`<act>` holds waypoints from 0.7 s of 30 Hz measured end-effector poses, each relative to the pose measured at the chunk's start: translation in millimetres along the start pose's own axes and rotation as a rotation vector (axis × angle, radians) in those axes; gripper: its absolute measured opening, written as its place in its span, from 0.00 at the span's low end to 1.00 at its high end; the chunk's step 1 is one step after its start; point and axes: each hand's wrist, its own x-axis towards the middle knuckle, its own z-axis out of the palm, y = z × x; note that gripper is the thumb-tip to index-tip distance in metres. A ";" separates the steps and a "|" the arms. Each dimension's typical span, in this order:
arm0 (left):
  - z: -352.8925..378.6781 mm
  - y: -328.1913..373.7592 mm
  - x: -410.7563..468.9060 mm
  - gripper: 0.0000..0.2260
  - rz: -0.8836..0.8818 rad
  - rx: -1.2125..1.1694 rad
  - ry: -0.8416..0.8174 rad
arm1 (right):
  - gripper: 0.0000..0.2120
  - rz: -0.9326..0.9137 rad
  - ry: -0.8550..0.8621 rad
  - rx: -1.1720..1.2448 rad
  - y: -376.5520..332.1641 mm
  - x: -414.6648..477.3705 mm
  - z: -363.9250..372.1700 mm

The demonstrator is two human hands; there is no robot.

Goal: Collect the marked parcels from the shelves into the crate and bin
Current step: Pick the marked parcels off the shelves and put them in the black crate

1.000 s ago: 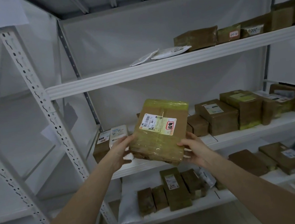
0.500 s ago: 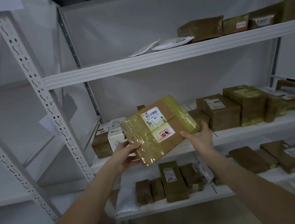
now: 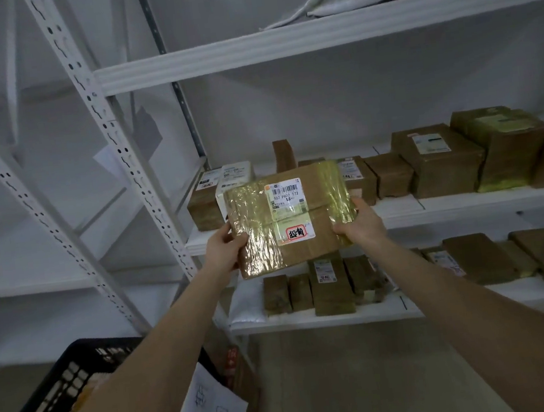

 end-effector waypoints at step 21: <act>-93.1 -65.5 -73.5 0.24 -0.125 -0.049 0.365 | 0.30 0.053 -0.276 0.064 10.8 -43.2 113.7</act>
